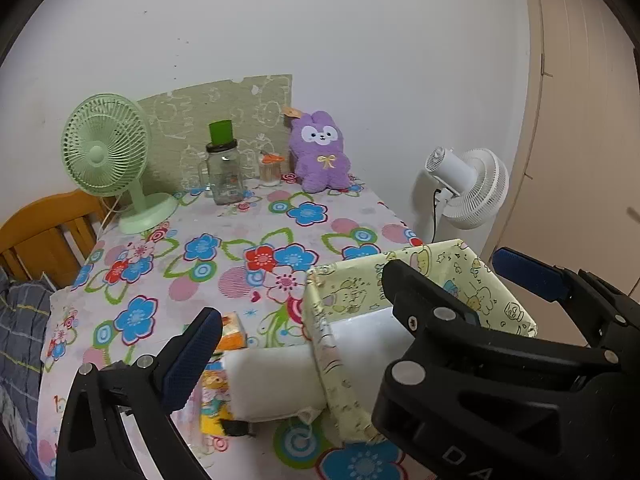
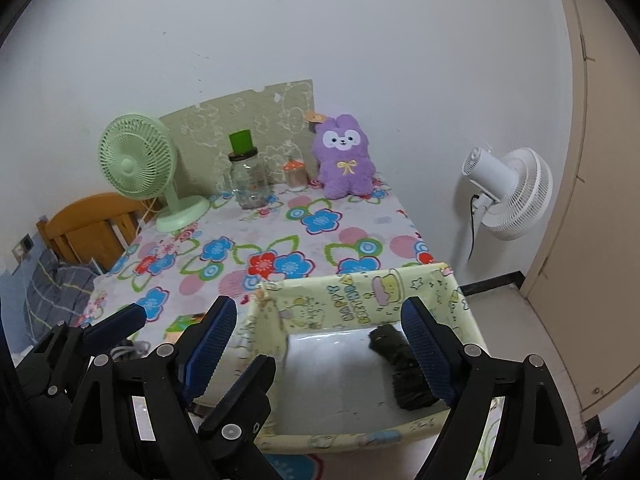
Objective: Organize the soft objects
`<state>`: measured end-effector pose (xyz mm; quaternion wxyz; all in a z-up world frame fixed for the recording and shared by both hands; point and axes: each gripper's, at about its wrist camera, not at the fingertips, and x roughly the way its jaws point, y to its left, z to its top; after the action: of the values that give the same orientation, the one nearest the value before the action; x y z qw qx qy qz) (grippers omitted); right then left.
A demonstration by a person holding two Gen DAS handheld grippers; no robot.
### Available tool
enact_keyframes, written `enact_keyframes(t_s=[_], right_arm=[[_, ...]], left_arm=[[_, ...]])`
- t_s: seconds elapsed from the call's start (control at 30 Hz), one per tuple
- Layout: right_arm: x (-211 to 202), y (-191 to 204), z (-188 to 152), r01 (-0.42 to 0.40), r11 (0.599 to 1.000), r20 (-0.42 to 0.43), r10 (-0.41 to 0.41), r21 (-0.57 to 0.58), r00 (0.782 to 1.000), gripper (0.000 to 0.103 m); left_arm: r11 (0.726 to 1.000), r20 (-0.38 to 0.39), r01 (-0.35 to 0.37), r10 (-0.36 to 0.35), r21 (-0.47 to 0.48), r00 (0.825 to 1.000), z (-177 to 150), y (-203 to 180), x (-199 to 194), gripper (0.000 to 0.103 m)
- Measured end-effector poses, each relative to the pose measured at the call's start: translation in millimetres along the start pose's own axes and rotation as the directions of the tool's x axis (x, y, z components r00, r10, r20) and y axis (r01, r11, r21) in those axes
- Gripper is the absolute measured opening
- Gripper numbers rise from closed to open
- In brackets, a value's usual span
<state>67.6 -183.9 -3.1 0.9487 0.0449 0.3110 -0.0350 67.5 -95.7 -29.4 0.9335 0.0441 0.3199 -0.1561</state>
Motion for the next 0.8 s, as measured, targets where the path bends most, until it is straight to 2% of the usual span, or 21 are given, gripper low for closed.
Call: enact_keyframes(t_s=[0.53, 0.8], right_arm=[[-11, 53, -7, -0.013, 1.0, 0.018, 0.013, -0.021, 1.0, 0.087], [-6, 78, -14, -0.026, 0.998, 0.013, 0.026, -0.054, 1.0, 0.087]], left_arm=[[0.999, 0.029, -0.035, 0.036, -0.026, 0.999, -14, 46, -25, 0.101], [0.997, 0.029, -0.055, 0.056, -0.054, 0.998, -25, 67, -28, 0.096]])
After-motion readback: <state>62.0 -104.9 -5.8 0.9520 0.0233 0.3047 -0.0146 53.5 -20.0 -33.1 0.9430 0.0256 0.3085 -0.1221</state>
